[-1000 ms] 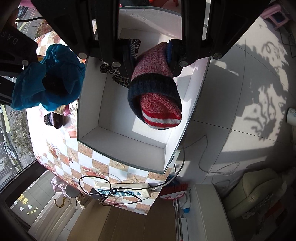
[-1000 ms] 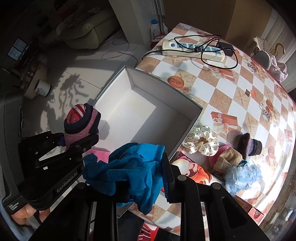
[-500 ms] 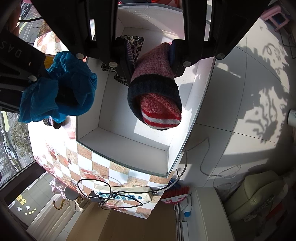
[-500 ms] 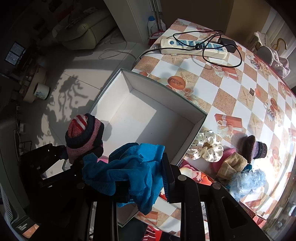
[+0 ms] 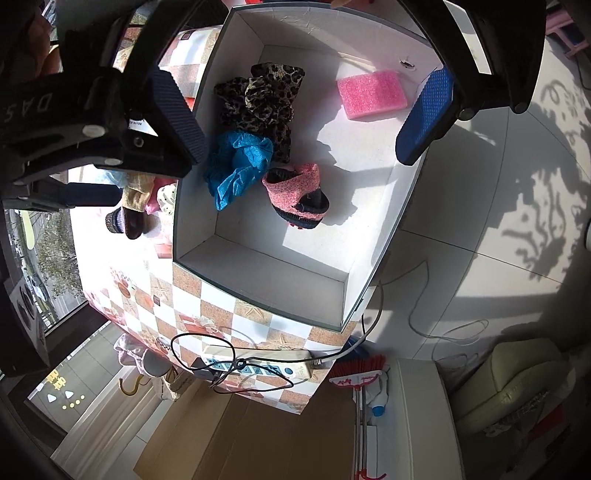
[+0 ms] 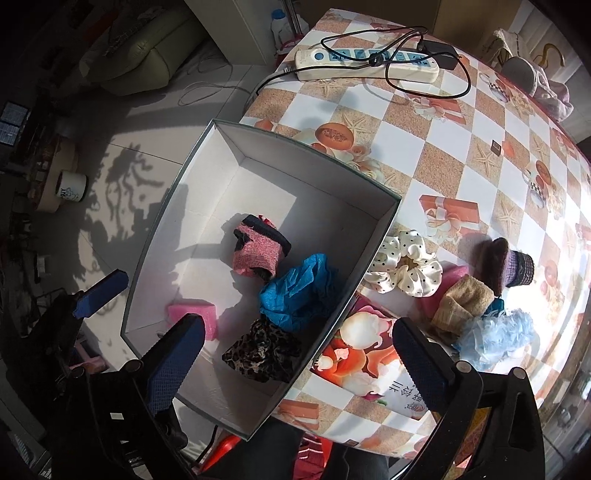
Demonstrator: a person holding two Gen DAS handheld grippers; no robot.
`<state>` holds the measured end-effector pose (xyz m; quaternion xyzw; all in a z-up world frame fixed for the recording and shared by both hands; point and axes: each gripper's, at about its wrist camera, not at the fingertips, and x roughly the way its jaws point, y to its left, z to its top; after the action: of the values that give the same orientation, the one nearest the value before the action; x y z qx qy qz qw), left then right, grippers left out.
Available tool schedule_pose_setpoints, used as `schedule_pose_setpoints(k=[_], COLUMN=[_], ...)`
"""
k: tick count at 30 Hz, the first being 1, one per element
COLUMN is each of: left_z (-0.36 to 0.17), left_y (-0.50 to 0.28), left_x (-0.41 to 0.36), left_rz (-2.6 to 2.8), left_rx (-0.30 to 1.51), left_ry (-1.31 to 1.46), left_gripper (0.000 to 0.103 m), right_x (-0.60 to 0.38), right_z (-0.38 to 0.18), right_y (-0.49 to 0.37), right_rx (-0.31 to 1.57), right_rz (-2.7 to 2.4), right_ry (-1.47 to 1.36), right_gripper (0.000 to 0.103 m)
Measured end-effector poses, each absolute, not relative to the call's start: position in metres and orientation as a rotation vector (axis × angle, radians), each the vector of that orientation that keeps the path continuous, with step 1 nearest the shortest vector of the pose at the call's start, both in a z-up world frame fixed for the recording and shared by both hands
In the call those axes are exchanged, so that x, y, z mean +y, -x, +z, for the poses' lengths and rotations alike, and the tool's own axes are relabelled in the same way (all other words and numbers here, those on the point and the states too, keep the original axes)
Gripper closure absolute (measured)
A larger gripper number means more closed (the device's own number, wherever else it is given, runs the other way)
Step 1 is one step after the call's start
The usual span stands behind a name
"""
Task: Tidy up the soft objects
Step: 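Lower the knit hat and blue cloth into the white box and release, then move the left tool to the purple crochet hat while the right tool reaches the fluffy blue cloth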
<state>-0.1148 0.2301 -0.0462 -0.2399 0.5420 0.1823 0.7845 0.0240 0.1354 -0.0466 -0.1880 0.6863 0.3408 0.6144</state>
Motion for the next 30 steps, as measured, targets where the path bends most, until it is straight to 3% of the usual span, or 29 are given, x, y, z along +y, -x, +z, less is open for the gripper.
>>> schedule_pose_setpoints(k=[6, 16, 23, 30], left_z=[-0.026, -0.012, -0.024, -0.034], left_y=[0.114, 0.059, 0.028, 0.018], left_x=[0.229, 0.182, 0.138, 0.120], left_rz=[0.331, 0.190, 0.111, 0.135], left_rx=[1.070, 1.124, 1.205, 1.271], left_ry=[0.546, 0.421, 0.346, 0.320], left_gripper=[0.000, 0.000, 0.000, 0.000], right_x=[0.109, -0.006, -0.089, -0.094], right_z=[-0.035, -0.016, -0.060, -0.119], right_y=[-0.042, -0.123, -0.162, -0.180], right_rx=[1.581, 1.579, 1.738, 1.939], right_rz=[0.744, 0.493, 0.297, 0.298], right_ry=[0.358, 0.178, 0.038, -0.119], right_gripper=[0.001, 0.001, 0.001, 0.001])
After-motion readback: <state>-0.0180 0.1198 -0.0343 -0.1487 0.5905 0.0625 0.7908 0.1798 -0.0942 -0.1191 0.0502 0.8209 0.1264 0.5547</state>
